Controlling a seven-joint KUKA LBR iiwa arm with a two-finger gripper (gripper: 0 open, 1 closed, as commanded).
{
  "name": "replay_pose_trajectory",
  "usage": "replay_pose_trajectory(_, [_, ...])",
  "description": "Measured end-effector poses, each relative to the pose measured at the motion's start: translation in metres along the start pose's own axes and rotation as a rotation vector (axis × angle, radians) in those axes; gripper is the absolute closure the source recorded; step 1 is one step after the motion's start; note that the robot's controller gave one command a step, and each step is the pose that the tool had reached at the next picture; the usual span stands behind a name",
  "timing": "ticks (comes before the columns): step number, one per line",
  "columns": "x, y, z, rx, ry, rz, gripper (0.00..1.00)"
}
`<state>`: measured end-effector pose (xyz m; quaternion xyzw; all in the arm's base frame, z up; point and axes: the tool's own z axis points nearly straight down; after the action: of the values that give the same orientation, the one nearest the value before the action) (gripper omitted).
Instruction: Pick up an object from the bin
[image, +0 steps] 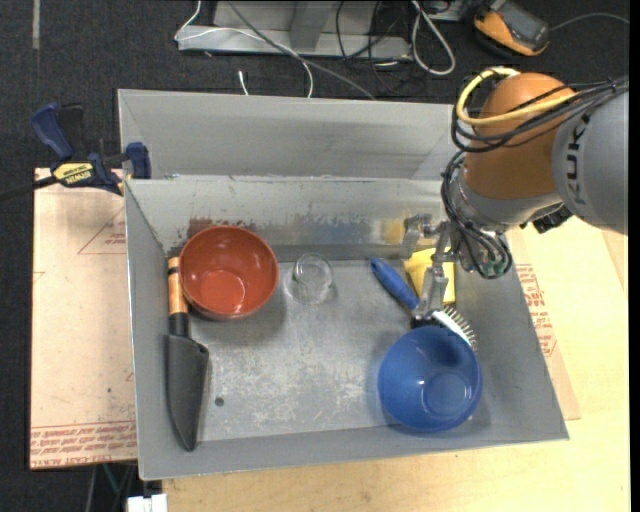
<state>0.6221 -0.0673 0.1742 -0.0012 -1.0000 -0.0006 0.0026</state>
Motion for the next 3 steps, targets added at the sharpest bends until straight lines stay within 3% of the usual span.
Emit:
replay_pose_trajectory(1, [-0.001, 0.000, -0.005, 0.001, -0.007, -0.002, 0.00])
replay_pose_trajectory(2, [0.065, -0.003, 0.106, -0.003, 0.002, -0.564, 0.00])
replay_pose_trajectory(3, [0.091, 0.002, 0.046, 0.003, -0.012, -0.501, 0.00])
